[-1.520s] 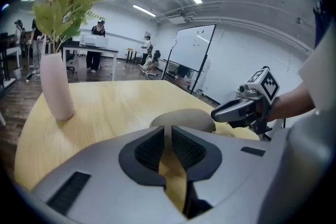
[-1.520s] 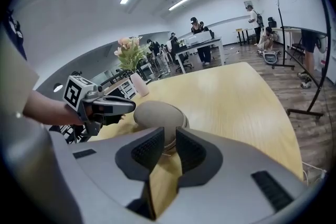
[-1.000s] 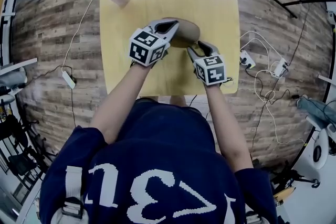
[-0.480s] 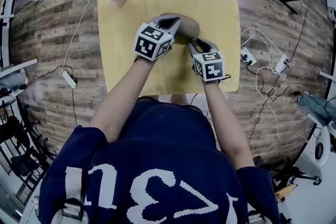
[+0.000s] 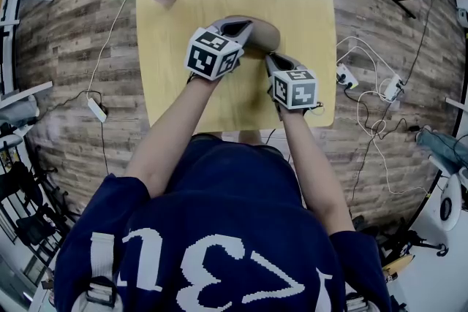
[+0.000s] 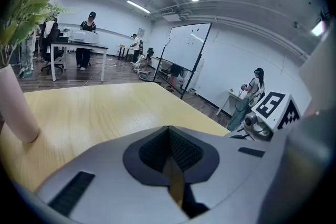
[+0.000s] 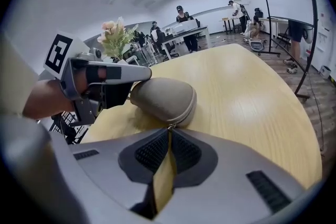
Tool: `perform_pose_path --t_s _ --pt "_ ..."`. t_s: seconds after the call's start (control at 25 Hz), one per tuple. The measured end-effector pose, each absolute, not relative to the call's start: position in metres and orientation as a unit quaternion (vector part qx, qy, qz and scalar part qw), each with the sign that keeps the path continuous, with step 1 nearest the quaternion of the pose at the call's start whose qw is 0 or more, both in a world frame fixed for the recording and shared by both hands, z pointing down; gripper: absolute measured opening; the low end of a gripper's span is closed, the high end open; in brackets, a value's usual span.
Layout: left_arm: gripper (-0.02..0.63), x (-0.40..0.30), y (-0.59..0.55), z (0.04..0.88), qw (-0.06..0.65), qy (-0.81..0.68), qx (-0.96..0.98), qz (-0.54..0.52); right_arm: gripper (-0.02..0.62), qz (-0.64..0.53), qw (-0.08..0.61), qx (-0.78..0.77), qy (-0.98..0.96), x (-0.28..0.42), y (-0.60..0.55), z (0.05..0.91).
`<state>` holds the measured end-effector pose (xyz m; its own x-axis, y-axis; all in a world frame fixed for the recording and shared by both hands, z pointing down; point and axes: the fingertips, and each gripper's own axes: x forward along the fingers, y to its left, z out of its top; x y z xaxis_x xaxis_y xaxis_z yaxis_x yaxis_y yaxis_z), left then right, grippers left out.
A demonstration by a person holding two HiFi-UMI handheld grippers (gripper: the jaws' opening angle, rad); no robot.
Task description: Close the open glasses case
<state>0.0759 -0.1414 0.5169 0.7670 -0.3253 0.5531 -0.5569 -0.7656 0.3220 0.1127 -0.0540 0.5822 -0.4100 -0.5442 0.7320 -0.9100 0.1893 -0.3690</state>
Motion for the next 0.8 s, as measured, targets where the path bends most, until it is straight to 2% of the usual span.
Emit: perform_pose_path --t_s 0.8 --pt "0.014 0.077 -0.137 0.517 0.202 -0.231 0.918 0.252 0.028 0.396 0.215 0.477 -0.754 0.121 -0.044 0.579"
